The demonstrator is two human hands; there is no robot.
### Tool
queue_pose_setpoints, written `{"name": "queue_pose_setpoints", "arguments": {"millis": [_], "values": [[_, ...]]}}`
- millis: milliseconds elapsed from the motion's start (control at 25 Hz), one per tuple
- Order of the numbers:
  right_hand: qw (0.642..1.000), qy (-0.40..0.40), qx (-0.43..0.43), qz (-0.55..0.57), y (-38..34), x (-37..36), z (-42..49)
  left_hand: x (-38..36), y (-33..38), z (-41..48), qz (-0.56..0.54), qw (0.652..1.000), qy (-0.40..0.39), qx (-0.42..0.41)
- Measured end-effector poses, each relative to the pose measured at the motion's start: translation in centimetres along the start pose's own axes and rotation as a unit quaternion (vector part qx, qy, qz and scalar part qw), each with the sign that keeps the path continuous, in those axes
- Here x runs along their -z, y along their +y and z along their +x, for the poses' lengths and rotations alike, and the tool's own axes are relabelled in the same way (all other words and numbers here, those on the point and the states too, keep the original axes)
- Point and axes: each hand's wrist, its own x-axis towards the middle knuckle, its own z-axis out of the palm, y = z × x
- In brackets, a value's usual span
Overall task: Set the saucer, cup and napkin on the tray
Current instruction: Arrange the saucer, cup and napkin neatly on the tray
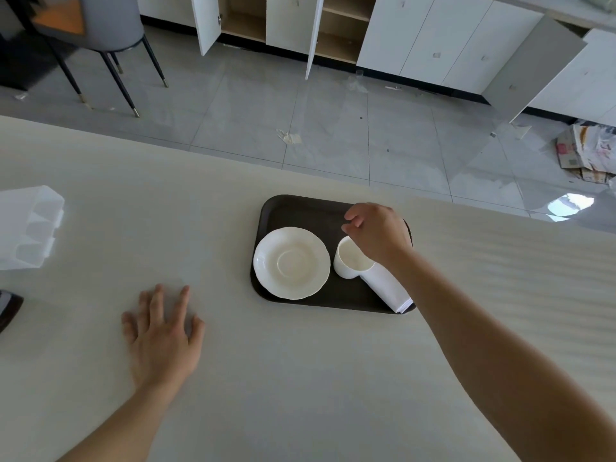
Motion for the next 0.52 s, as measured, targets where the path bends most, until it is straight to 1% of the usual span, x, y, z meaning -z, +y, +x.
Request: {"name": "queue_pose_setpoints", "arguments": {"millis": [200, 320, 440, 520], "values": [[0.99, -0.108, 0.052, -0.078, -2.1, -2.5, 3.1, 0.2, 0.2, 0.0, -0.004, 1.0, 0.011, -0.003], [0.977, -0.167, 0.055, -0.123, -3.4, -3.9, 4.9, 0.2, 0.3, 0.0, -0.008, 1.0, 0.013, 0.001], [0.962, -0.224, 0.059, -0.144, -4.1, -5.3, 6.1, 0.3, 0.3, 0.0, -0.005, 1.0, 0.015, 0.001], [0.954, -0.247, 0.063, -0.159, -4.3, -6.2, 6.3, 0.4, 0.4, -0.1, -0.004, 1.0, 0.015, 0.001]]}}
